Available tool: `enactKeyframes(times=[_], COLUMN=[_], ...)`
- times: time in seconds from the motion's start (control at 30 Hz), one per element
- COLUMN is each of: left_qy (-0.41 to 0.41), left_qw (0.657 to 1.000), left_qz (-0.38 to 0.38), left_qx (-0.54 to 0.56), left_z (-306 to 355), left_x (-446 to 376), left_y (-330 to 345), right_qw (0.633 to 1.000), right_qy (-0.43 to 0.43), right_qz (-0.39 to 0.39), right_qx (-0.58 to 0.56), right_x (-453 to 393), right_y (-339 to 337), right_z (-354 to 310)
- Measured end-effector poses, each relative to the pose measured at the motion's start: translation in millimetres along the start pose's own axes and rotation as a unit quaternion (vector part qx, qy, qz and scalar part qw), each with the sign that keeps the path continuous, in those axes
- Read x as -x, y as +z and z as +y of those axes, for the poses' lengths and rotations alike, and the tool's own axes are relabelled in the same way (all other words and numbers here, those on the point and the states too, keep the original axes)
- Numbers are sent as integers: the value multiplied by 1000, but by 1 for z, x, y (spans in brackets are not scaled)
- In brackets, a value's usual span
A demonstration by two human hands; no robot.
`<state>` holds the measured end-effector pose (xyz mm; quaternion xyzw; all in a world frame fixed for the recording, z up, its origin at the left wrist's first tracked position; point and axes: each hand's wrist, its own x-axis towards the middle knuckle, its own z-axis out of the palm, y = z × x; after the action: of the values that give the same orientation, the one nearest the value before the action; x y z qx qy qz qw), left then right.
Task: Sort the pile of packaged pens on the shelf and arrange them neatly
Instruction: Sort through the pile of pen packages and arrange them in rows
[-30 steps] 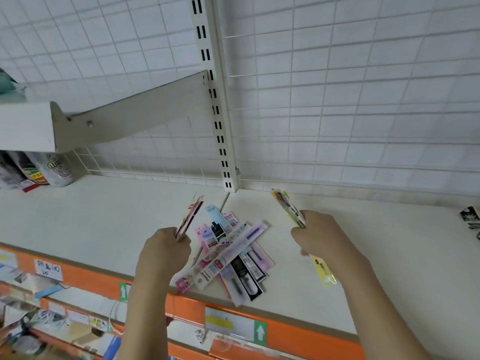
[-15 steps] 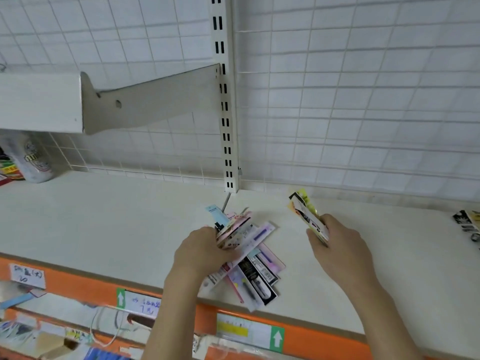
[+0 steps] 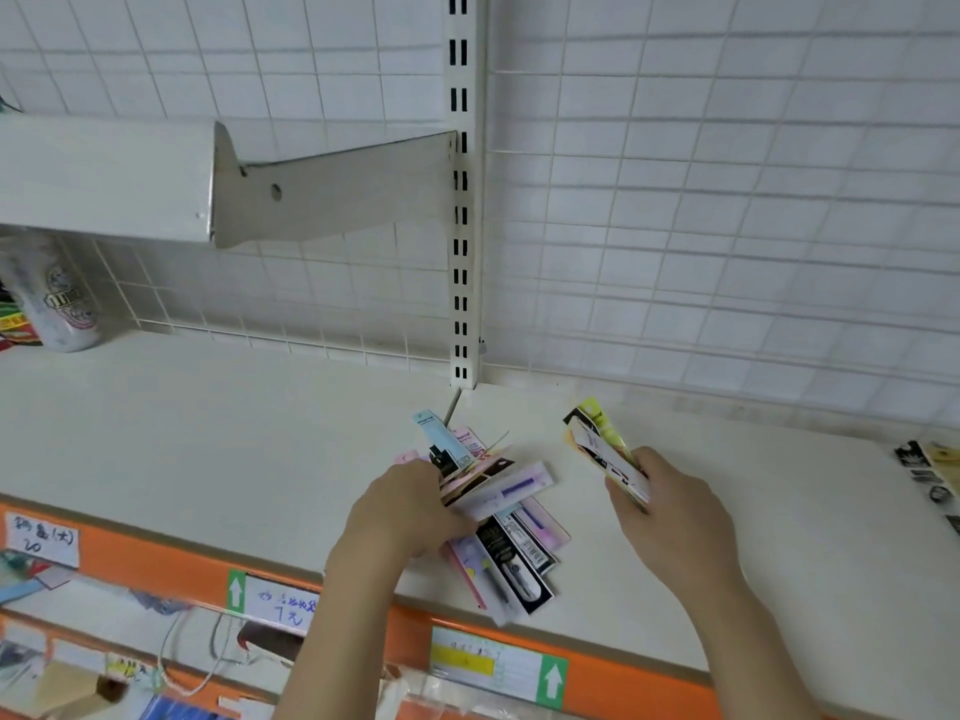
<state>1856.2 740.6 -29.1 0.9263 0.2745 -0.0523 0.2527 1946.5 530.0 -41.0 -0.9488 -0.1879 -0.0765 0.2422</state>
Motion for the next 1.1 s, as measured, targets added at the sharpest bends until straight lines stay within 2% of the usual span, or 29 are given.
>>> enactKeyframes(times=[0.27,0.43,0.57,0.63,0.73,0.87,1.03,1.1], left_qy=[21,25,26,22,13,11,3,-8], left_qw=[999,990,965,955,941,930,921,917], left_qz=[40,92,184,200,218,274,267,255], left_qx=[15,101,185,217,260,247,285,305], left_z=[5,3,3,4,1,-7,-18,-25], left_x=[13,23,27,30,33,28,24,21], left_y=[-9,-21,-24,-24,-21,-17,-18,-18], right_qw=[1000,1000,999,999,1000,996,989,991], right_qy=[-1,-6,-15,-18,-16,-18,-29,-30], right_qz=[-1,-7,-15,-19,-25,-13,-47,-64], right_qx=[3,15,28,30,-9,-85,-140,-115], right_x=[3,5,5,5,5,1,-9,-14], right_y=[0,-1,-1,-2,-4,-10,-10,-6], right_z=[-1,-2,-3,-3,-5,-10,-24,-33])
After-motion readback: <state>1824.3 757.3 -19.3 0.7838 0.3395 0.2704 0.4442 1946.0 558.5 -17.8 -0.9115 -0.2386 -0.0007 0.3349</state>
